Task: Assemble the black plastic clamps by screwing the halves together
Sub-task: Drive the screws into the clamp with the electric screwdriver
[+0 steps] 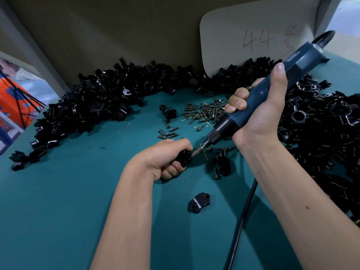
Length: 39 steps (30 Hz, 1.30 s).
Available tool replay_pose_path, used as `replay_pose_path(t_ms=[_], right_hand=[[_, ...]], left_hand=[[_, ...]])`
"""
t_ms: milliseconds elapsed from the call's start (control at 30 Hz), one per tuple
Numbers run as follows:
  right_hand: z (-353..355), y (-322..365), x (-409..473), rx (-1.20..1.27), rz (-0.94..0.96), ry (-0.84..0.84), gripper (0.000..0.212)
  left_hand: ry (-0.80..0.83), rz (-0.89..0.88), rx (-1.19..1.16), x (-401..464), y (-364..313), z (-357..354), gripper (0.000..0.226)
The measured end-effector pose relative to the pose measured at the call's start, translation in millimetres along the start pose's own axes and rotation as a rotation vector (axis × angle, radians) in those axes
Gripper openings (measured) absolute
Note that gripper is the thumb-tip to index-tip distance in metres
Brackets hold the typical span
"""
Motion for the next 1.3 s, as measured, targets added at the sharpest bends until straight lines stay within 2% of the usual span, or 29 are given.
replay_pose_path(t_ms=[367, 867, 1300], right_hand=[[-3, -1, -3, -0.011, 0.010, 0.017, 0.041], [4, -3, -1, 0.038, 0.003, -0.052, 0.042], [7, 1, -3, 0.021, 0.074, -0.286, 0.042]], left_hand=[[0.001, -0.005, -0.005, -1, 0, -1, 0.029], [-0.020, 0.004, -0.020, -2, -1, -2, 0.033], [-0.061, -0.025, -0.039, 0, -2, -3, 0.032]])
Point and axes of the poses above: each hand's wrist, its own x-axis towards the middle knuckle, its own z-axis out of the back of the hand, y = z × x, the point moved 5 cm from there along x, towards the middle knuckle, and after that the axes turned 12 degrees about -z, right-handed, at the moved point
